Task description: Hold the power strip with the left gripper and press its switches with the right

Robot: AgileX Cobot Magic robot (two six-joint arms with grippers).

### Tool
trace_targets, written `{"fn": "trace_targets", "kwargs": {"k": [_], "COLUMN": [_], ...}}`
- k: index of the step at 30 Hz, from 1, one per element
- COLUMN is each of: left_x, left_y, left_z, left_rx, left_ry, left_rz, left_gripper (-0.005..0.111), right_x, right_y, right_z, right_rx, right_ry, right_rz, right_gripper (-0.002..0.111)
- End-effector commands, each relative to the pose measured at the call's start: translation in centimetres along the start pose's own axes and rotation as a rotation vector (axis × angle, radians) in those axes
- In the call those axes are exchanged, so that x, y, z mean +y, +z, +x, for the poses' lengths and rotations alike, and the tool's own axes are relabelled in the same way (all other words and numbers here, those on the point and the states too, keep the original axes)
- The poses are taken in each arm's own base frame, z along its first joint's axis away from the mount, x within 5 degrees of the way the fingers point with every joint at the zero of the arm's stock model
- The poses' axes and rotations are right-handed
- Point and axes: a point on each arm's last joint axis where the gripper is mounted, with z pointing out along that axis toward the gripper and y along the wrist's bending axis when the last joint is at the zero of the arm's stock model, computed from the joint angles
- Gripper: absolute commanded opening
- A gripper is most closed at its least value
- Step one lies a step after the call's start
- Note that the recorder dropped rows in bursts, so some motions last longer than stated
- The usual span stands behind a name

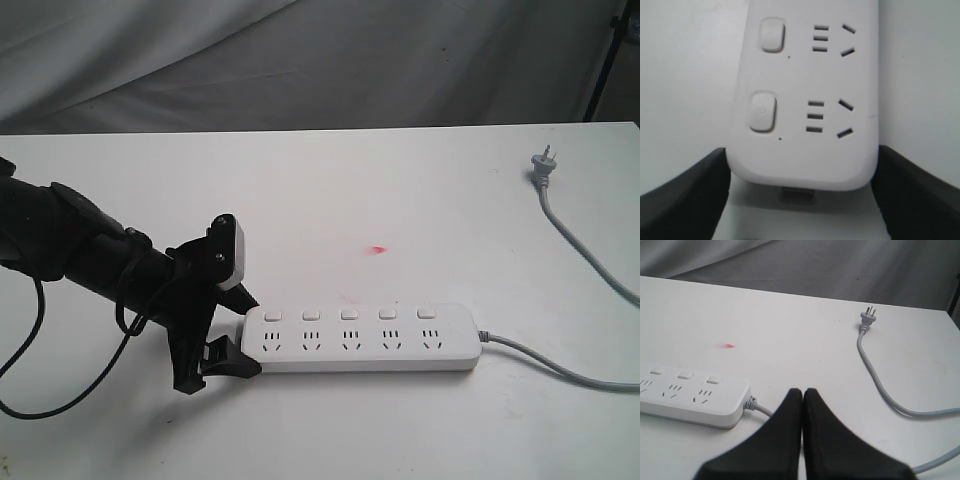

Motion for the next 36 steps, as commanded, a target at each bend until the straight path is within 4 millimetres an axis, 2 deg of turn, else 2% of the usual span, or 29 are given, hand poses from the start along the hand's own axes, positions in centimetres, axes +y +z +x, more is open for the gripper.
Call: {"fn": "trace_targets", "kwargs": {"k": [1,7,17,36], "left_x": [0.2,0.2,0.2,0.2], "left_y": [0.1,0.1,0.1,0.1], "left_z": [-0.1,-0.1,-0.1,-0.1], "left_rx": [0.001,0.001,0.001,0.001], "left_ry": [-0.003,-0.003,-0.003,-0.003], "left_rz": [-0.018,-0.018,-0.018,-0.018], "left_gripper": [0.0,0.0,0.0,0.0], "right_x": [0.0,0.0,0.0,0.0], "right_y": [0.0,0.0,-0.5,-0.5], "right_z": [0.0,-0.6,-2.7,-2.9], "right_rx": [-0.007,-0.079,-0.314,-0.336], "right_ry": [-0.008,-0.008,-0.008,-0.008], "right_rz": [0.0,0.001,0.005,0.006], "right_gripper": [0.0,0.0,0.0,0.0]}}
